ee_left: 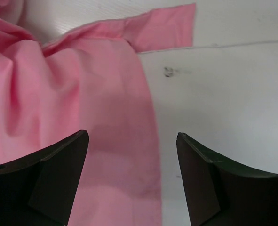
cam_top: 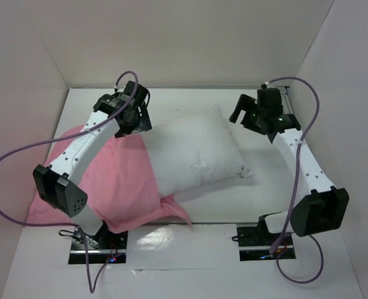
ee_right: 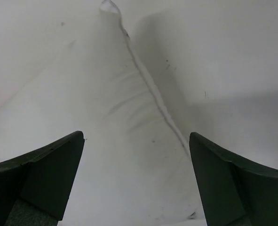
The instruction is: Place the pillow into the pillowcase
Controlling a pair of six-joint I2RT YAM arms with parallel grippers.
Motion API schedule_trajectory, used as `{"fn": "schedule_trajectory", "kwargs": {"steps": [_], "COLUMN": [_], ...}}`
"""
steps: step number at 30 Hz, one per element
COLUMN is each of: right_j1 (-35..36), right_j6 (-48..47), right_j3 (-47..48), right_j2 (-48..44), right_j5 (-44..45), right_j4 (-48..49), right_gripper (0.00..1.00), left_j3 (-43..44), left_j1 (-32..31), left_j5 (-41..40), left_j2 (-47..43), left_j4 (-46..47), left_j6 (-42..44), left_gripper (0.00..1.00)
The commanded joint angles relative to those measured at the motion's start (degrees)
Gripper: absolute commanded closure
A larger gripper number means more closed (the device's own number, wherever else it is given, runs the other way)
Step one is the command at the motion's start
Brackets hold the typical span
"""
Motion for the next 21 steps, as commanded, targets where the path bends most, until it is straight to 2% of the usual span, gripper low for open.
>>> {"fn": "schedule_trajectory", "kwargs": {"steps": [1, 2, 4, 5, 6, 7, 8, 10, 12, 14, 16, 17, 19, 20, 21], "right_j1": [-4.3, -4.3, -4.3, -3.6, -2.9, -2.9, -2.4, -2.4, -1.8, -1.8, -1.2, -1.2, -1.2, -1.2, -1.2], "right_j6": [-1.8, -1.8, -1.2, -1.2, -0.7, -0.7, 0.1, 0.1, 0.1, 0.6, 0.6, 0.6, 0.6, 0.1, 0.1], "right_j3": [-3.6, -5.4, -7.3, -8.9, -9.7, -10.6, -12.5, -14.0, -14.7, -15.3, -15.3, -15.3, -14.7, -14.7, -14.7], "right_j2": [2.6, 3.7, 6.5, 7.2, 7.7, 7.8, 7.8, 7.8, 7.8, 7.1, 5.4, 5.4, 4.0, 3.4, 3.4], "right_j5": [-15.1, -16.4, -18.4, -18.4, -18.4, -18.9, -19.5, -22.9, -25.3, -27.2, -27.4, -27.4, -26.7, -26.0, -26.0], "right_j4": [3.1, 3.7, 5.6, 5.7, 6.5, 7.8, 8.6, 10.1, 11.7, 13.0, 13.0, 12.5, 12.5, 11.7, 11.7], "right_gripper": [0.00, 0.00, 0.00, 0.00, 0.00, 0.00, 0.00, 0.07, 0.21, 0.50, 0.69, 0.87, 0.93, 0.90, 0.81], "left_j3": [-0.2, -0.9, -1.4, -0.8, -0.3, 0.5, 0.5, 2.6, 4.8, 9.2, 12.4, 15.4, 17.8, 20.7, 22.0], "left_j1": [1.5, 2.3, 2.9, 2.9, 2.9, 2.9, 2.9, 2.9, 2.9, 2.9, 2.3, 1.6, 0.7, 0.7, 0.7], "left_j5": [-7.4, -4.6, -2.2, 0.5, 1.9, 5.6, 7.3, 12.4, 15.1, 19.4, 20.2, 20.2, 20.2, 17.8, 15.9], "left_j2": [0.2, 1.2, 4.0, 5.0, 5.9, 6.6, 7.3, 7.3, 8.9, 10.3, 12.4, 12.4, 13.7, 14.2, 14.8], "left_j4": [-3.1, -2.0, -1.4, -1.4, -1.4, 0.1, 0.9, 2.8, 3.9, 4.8, 4.3, 4.3, 3.3, 2.2, 0.8], "left_j6": [-1.6, -0.3, 1.6, 2.9, 3.6, 4.4, 5.9, 7.6, 9.2, 10.0, 10.8, 11.3, 12.6, 12.6, 12.6], "left_gripper": [0.12, 0.13, 0.23, 0.35, 0.52, 0.88, 0.98, 1.00, 1.00, 1.00, 1.00, 1.00, 1.00, 1.00, 1.00]}}
